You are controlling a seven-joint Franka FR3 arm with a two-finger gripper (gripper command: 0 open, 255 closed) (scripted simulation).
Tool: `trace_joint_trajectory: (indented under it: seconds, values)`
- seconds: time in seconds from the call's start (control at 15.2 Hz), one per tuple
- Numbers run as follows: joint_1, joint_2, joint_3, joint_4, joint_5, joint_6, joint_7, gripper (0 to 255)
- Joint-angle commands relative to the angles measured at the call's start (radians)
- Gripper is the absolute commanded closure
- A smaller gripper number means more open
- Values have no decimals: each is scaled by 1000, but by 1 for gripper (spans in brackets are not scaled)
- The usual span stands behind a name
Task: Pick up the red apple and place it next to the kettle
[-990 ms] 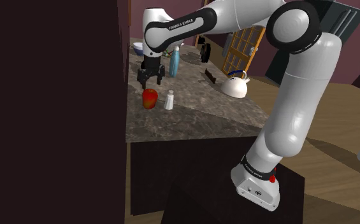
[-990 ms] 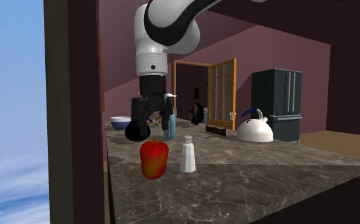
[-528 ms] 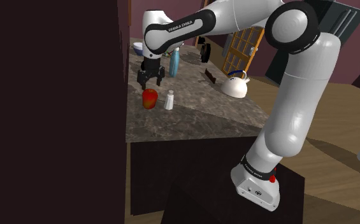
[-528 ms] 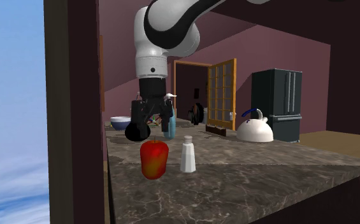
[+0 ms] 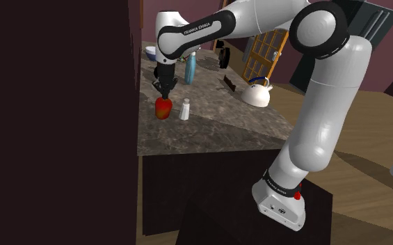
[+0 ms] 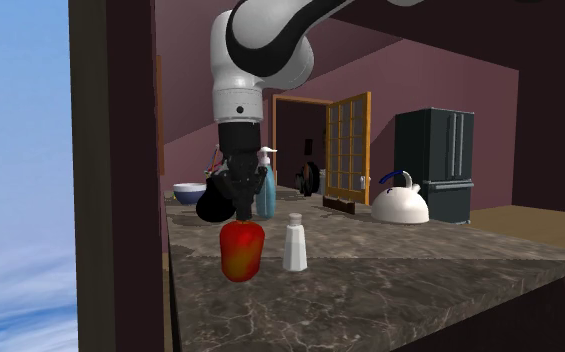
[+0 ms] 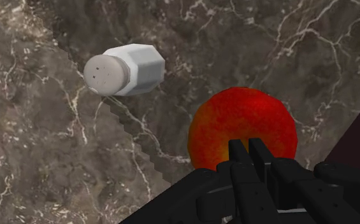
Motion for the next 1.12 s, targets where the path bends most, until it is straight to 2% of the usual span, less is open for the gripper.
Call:
trace_joint_trajectory:
  seconds: [0.0,0.13,1.06]
  values:
    - [0,0,0,0,0,0,0,255]
    - [0,0,0,0,0,0,0,255]
    - [0,-49,2,125,7,-174,-9,255]
